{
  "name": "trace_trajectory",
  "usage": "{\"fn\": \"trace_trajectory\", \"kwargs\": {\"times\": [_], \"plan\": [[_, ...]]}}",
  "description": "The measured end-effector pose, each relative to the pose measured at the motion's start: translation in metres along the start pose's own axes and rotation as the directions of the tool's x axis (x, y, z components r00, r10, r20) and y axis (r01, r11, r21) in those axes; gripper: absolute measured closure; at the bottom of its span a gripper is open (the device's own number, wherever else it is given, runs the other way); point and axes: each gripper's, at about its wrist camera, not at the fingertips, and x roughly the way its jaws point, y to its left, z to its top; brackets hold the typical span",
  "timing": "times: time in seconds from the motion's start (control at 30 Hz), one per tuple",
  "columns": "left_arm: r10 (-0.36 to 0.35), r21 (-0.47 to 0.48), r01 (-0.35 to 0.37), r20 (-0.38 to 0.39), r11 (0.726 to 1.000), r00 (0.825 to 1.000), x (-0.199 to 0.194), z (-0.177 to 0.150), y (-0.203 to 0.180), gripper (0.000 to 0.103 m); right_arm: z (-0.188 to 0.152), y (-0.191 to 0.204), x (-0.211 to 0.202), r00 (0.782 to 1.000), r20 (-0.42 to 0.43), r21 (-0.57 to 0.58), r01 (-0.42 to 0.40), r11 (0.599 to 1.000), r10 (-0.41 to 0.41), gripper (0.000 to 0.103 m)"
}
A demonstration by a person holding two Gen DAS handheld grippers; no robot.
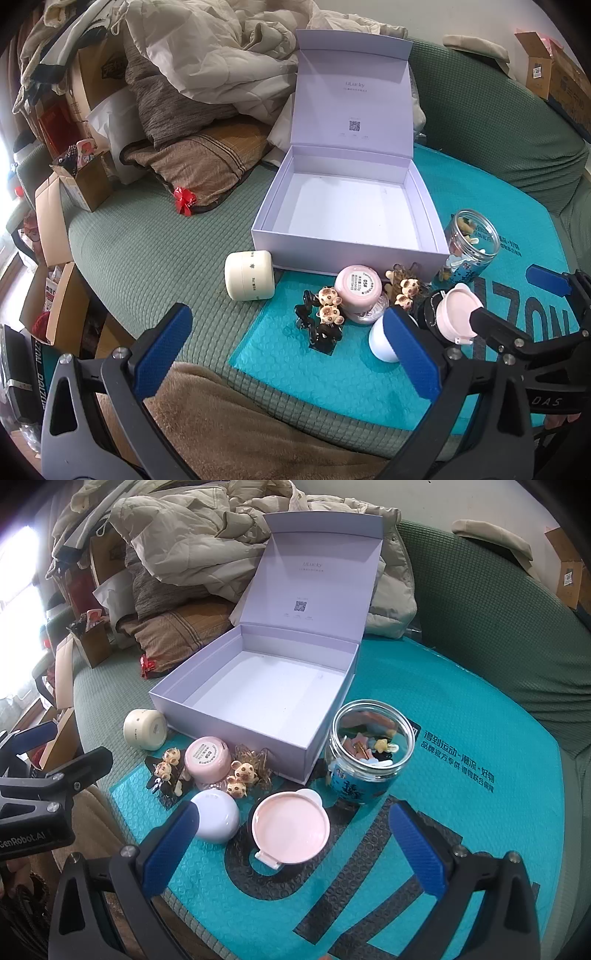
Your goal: Organize objects
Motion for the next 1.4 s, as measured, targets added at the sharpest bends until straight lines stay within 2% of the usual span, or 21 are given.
{"fn": "trace_trajectory", "kwargs": {"times": [1.27,1.4], "plan": [[0.024,-0.043,-0.025,-0.011,0.999,1.000,-0.0035,-0.0029,0.0017,0.000,-0.0058,-0.0030,-0.0026,1.000,0.000,-0.011,-0.013,1.000,0.013,0.000],[0.030,-0.048,-0.030,-0.009,0.998,1.000,-0.0046,-0.0040,0.0010,0.000,-0.0081,-0.0026,-0.0040,0.999,0.003,-0.030,-0.032,0.999,0.032,0.000]]}}
